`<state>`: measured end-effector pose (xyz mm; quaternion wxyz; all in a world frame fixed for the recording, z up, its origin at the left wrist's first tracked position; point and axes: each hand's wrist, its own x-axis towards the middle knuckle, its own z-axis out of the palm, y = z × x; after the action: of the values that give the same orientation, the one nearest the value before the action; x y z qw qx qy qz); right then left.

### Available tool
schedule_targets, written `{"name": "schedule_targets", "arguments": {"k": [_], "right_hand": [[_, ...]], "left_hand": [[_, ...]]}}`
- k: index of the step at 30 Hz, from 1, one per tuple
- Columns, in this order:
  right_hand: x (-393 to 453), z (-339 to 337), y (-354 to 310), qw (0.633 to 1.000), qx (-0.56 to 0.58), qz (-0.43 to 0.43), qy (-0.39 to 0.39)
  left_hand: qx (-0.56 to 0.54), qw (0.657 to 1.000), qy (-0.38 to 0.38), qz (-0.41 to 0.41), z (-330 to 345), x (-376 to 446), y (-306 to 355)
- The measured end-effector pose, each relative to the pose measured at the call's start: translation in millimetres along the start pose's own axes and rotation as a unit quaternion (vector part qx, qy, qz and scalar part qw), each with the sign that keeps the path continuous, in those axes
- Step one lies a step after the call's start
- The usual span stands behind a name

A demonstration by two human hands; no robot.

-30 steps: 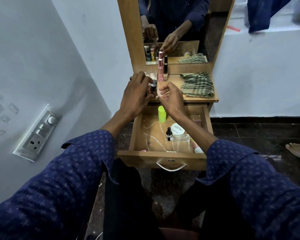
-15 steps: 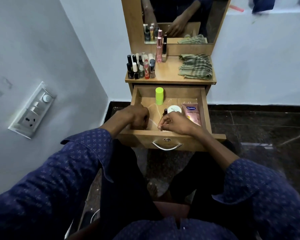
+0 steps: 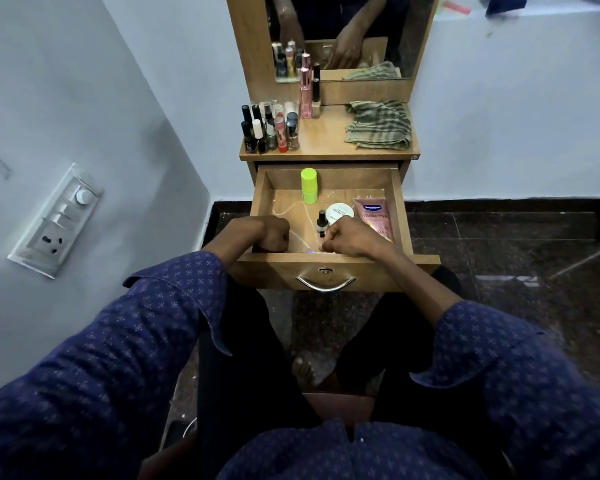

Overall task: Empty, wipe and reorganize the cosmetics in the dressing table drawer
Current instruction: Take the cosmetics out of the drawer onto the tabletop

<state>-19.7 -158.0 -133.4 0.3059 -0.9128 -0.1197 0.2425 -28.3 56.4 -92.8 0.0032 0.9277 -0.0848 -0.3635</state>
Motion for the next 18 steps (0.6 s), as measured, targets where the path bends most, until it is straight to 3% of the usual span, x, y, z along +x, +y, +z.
{"name": "schedule_targets", "arguments": {"k": [6,10,14,18], "right_hand": [[4.4,1.1,4.4,0.999,0.011,0.029,-0.018],[7.4,2.5,3.4,0.999,0.009,0.031,-0.022],[7.1,2.6,1.2,0.999,-0.017,0.034,-0.026],[8.6,6.1,5.0,0.998,-0.035,0.027,-0.036]], "left_hand": [[-0.095,0.995,0.001,0.030,0.2,2.5,-0.8],[-0.227,0.969,0.071,0.058,6.4,3.2,-0.2],[-0.391,0.899,0.183,0.074,18.2,3.3,8.5],[-0.540,0.810,0.219,0.059,29.8,2.8,18.8]]}}
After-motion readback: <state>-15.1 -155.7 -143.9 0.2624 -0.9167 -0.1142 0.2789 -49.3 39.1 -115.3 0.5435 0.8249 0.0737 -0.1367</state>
